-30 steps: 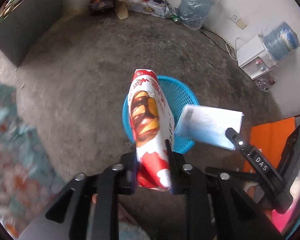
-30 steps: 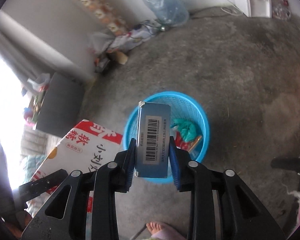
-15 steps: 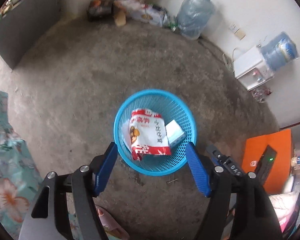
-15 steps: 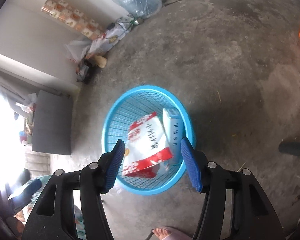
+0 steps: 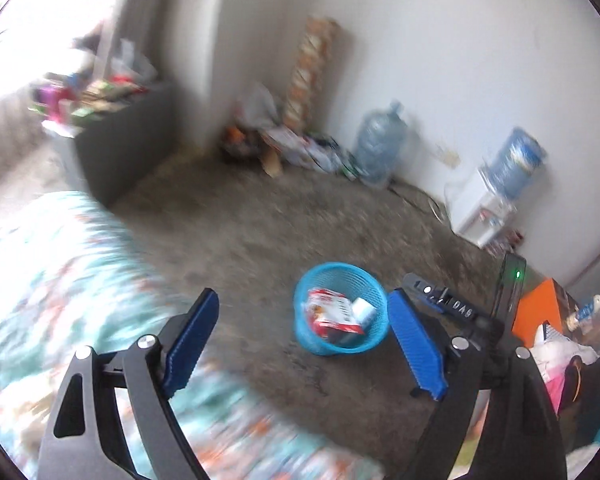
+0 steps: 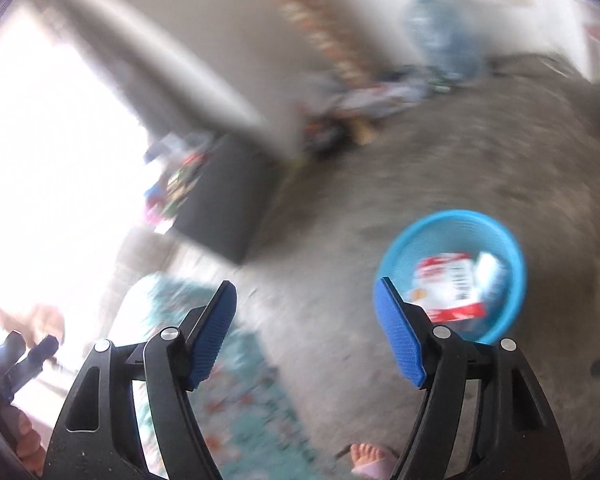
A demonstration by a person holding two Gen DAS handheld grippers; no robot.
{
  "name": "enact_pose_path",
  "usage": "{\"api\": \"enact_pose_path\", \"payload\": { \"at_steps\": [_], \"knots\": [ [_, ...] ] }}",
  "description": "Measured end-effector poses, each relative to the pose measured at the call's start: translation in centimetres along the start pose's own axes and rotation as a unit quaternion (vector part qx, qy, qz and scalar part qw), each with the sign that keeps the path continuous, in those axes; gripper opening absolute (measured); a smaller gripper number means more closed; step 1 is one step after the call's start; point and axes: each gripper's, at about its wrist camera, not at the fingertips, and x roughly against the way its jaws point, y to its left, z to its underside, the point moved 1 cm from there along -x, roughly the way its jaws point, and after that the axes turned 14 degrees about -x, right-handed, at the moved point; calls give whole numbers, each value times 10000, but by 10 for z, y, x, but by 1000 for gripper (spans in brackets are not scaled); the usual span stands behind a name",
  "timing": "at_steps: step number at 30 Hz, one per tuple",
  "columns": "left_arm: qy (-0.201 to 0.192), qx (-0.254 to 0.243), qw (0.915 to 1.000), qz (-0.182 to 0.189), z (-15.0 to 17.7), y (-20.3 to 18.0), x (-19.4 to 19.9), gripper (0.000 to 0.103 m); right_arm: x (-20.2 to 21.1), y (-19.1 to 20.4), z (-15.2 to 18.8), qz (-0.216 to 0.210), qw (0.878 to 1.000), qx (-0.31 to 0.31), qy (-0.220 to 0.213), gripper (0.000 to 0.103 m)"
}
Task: Collect trash
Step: 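Move both grippers back to the quilt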
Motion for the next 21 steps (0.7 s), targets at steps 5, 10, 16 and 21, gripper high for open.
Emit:
{"api": "enact_pose_path", "payload": {
  "at_steps": [5,10,16,21],
  "knots": [
    [-494,587,9885,-1302,72,58,119,93,-2,73,45,-563,9882,1188,786,69],
    [-588,1411,9496,-2736,167,103,214,95,-7,135,107,-1184,9539,2161,1712,69],
    [-315,2453,9087,-3364,275,128,258,96,-22,207,224,-1767,8714,3295,3177,70],
    [-116,3161,8837,-3450,347,134,266,96,-31,248,324,-1723,7850,4311,4102,72]
  ]
}}
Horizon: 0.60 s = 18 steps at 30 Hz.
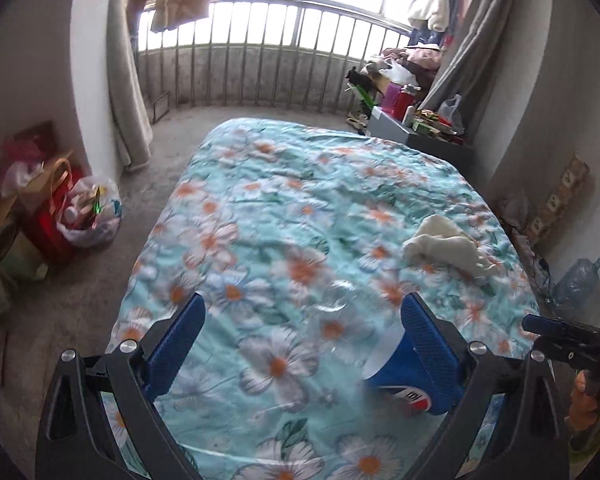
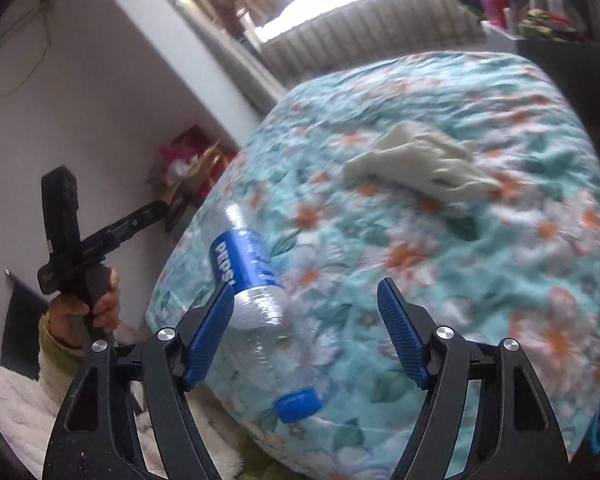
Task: Collect trash
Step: 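Move both grippers back to the quilt, then grasp the Pepsi bottle with the right gripper while the left gripper approaches the white glove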
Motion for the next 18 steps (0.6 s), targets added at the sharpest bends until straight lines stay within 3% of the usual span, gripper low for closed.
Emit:
{"api": "enact_pose_path", "payload": {
  "at_steps": [6,10,13,18],
  "knots": [
    [168,365,9992,-66,27,22,-5,96,-60,47,-11,423,9927,822,776,72],
    [148,410,9990,-56,31,28,-9,96,-85,55,-16,279,9882,872,1226,72],
    [137,392,9991,-24,31,29,-10,96,-97,55,-8,444,9845,857,1468,62],
    [160,362,9992,112,28,26,-20,96,-83,47,-3,424,9877,699,1330,61]
  ]
}}
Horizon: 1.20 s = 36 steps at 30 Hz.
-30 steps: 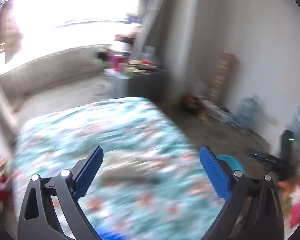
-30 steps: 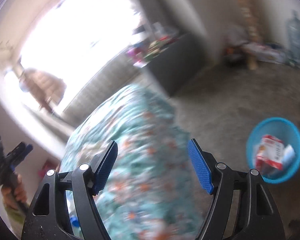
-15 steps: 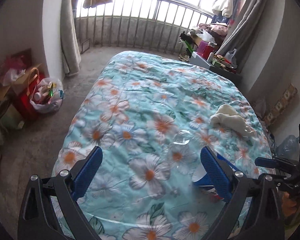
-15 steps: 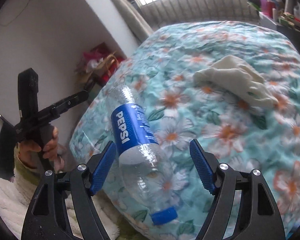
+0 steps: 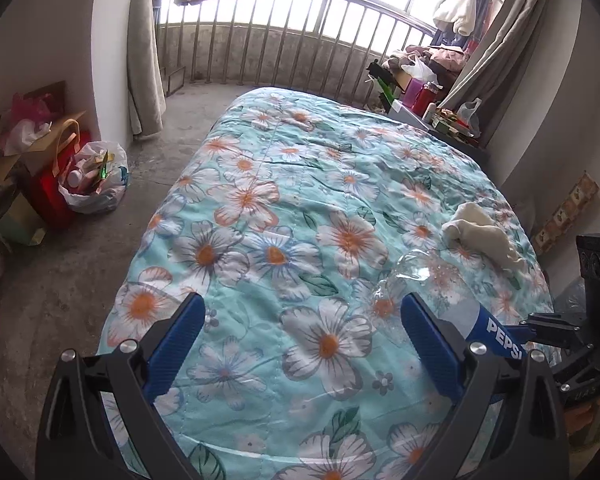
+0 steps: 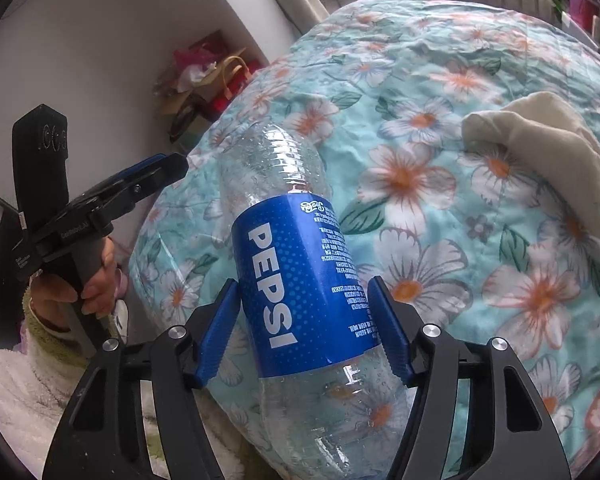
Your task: Collect trash
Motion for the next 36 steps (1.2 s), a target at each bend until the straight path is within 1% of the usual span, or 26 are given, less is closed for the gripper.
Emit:
{"api": "enact_pose_path", "payload": {
  "at_steps": [5,8,10,13,15,17,18,19,20,21,22,23,25,26,27,28,30,34,36],
  "knots": [
    [-59,-185,9995,249,-19,-16,-11,96,25,-18,25,272,9991,-186,-274,60],
    [-131,-465,9976,489,-36,-37,-18,96,46,-45,45,349,9966,-602,-450,60],
    [-161,-688,9952,675,-49,-55,-25,96,61,-64,57,488,9929,-912,-584,60],
    [-203,-1053,9890,1015,-68,-88,-40,96,86,-95,74,660,9834,-1445,-875,60],
    [-164,-1309,9833,1257,-81,-112,-57,96,104,-115,83,833,9738,-1798,-1111,59],
    [-72,-1425,9805,1353,-91,-128,-77,96,116,-132,90,945,9643,-2101,-1307,59],
    [14,-1481,9800,1326,-97,-136,-90,93,123,-141,94,908,9594,-2275,-1397,59],
    [87,-1520,9797,1306,-99,-140,-100,87,127,-147,98,838,9561,-2398,-1458,59],
    [205,-1578,9790,1276,-103,-146,-114,85,129,-151,100,763,9534,-2499,-1506,59],
    [293,-1628,9785,1234,-105,-151,-125,79,131,-155,102,694,9508,-2588,-1553,59],
    [410,-1703,9774,1180,-107,-157,-138,72,131,-155,103,670,9498,-2617,-1577,59],
    [499,-1743,9762,1186,-106,-159,-146,68,131,-156,102,647,9490,-2637,-1600,59],
    [718,-1813,9728,1248,-103,-164,-162,48,130,-155,104,650,9487,-2637,-1620,59],
    [819,-1790,9722,1273,-101,-165,-167,41,130,-155,104,656,9487,-2632,-1627,59],
    [860,-1741,9724,1293,-99,-165,-169,27,133,-155,106,659,9484,-2632,-1643,59],
    [845,-1696,9737,1264,-98,-165,-167,18,134,-155,106,657,9482,-2632,-1655,59],
    [773,-1657,9747,1289,-96,-163,-160,7,134,-156,107,624,9472,-2661,-1675,59],
    [569,-1761,9749,1239,-88,-160,-130,5,134,-155,108,631,9465,-2673,-1692,59],
    [565,-1758,9747,1257,-80,-156,-109,5,133,-153,109,670,9464,-2663,-1701,59]
  ]
}}
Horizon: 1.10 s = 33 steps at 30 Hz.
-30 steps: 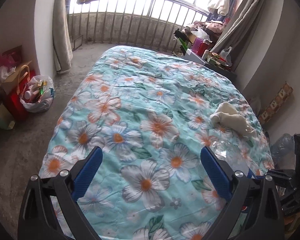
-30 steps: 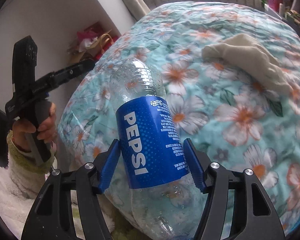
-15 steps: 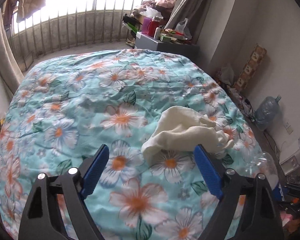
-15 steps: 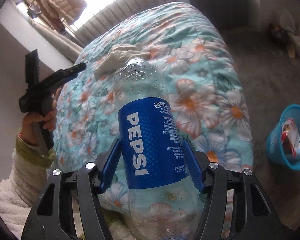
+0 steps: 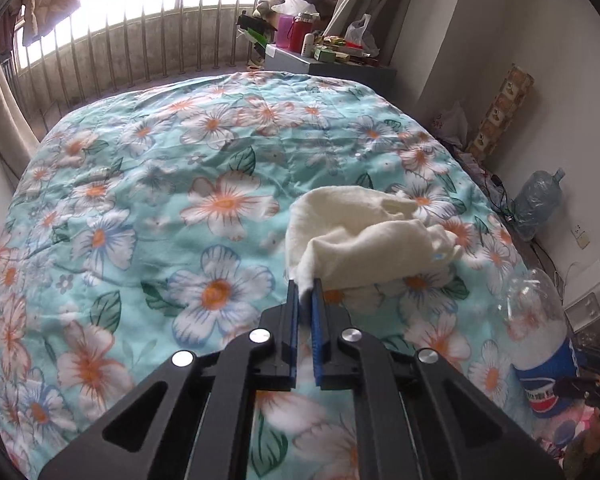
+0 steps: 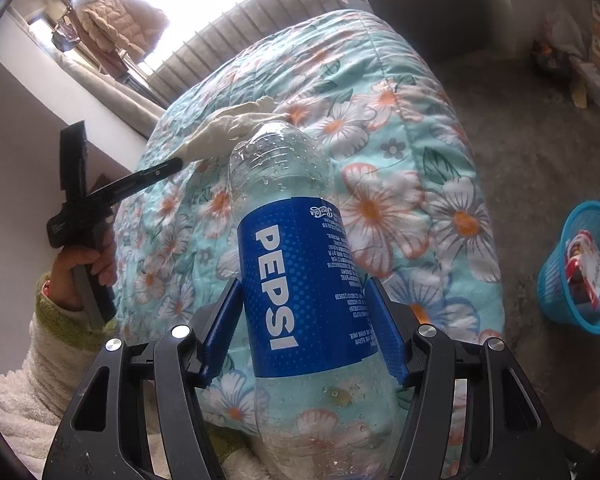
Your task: Collect trash
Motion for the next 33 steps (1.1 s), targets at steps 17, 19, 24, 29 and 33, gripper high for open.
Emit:
{"api": "enact_pose_path", "payload": {
  "at_steps": [17,19,24,29,33],
  "knots": [
    [815,300,9754,2028,123,-97,84,18,0,5,3,81,9999,-8,-69,59],
    [679,247,9651,2516,120,-104,91,33,0,5,3,83,9999,-23,-69,59],
    [110,135,9809,1935,93,-92,97,44,-1,4,2,62,9999,-76,-59,59],
    [20,-220,9978,622,74,-87,75,53,-1,0,1,-2,9998,-206,-26,59],
    [159,-438,9988,122,75,-89,56,64,-2,1,0,10,9997,-250,-9,59]
  ]
}}
